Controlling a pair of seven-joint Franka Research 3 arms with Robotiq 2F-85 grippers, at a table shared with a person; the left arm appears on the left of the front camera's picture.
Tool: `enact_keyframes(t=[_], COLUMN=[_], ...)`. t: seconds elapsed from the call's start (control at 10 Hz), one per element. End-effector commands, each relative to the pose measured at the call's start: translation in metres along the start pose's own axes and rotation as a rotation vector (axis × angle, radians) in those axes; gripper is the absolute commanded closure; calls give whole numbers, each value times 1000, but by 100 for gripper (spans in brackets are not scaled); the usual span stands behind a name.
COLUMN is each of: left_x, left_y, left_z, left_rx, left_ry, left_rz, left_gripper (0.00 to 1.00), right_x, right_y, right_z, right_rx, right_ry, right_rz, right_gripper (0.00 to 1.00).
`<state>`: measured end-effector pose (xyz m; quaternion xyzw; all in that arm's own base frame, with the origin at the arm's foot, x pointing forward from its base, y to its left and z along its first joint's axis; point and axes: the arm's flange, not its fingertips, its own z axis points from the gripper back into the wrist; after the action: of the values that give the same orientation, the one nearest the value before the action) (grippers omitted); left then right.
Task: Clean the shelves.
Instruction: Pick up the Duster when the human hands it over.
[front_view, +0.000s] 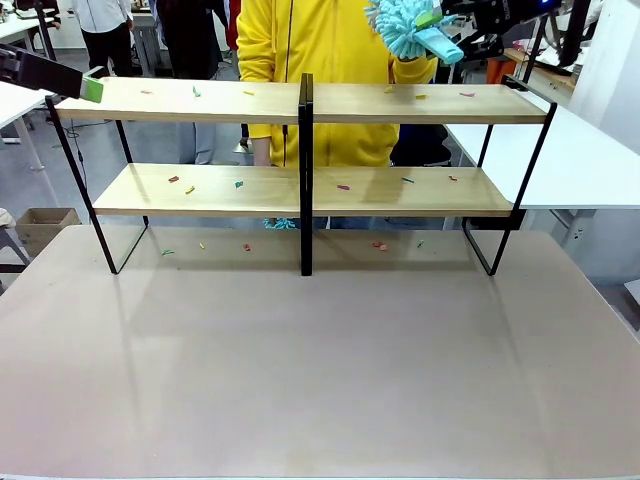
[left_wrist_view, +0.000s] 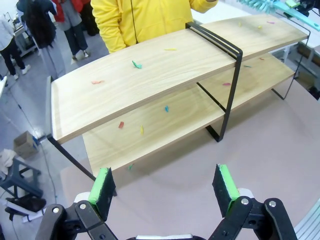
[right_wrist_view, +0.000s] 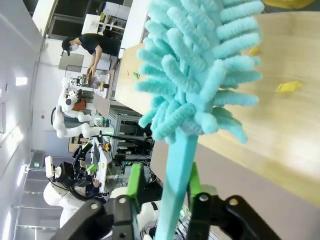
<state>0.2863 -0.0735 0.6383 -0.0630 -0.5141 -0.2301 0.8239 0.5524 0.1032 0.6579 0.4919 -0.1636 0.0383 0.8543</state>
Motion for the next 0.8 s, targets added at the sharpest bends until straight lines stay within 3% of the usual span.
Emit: enact_keyframes(t=[0.0, 0.1, 0.5, 0.7], left_x=[0, 0, 0, 0], left_y=[0, 0, 0, 0], left_z=[1, 1, 1, 1], left_rx=[3, 3, 3, 3], left_ry=[-2, -2, -2, -2], left_rz=[-1, -1, -1, -1], left_gripper=[0, 0, 0, 0], right_x=[5, 4, 2, -16], right_y=[2, 2, -3, -2], right_z=[0, -1, 2, 28], right_rx=[-17, -18, -51, -43], right_ry=[9, 7, 9, 22], right_rz=[-24, -25, -20, 48], right_gripper=[93, 100, 100, 100])
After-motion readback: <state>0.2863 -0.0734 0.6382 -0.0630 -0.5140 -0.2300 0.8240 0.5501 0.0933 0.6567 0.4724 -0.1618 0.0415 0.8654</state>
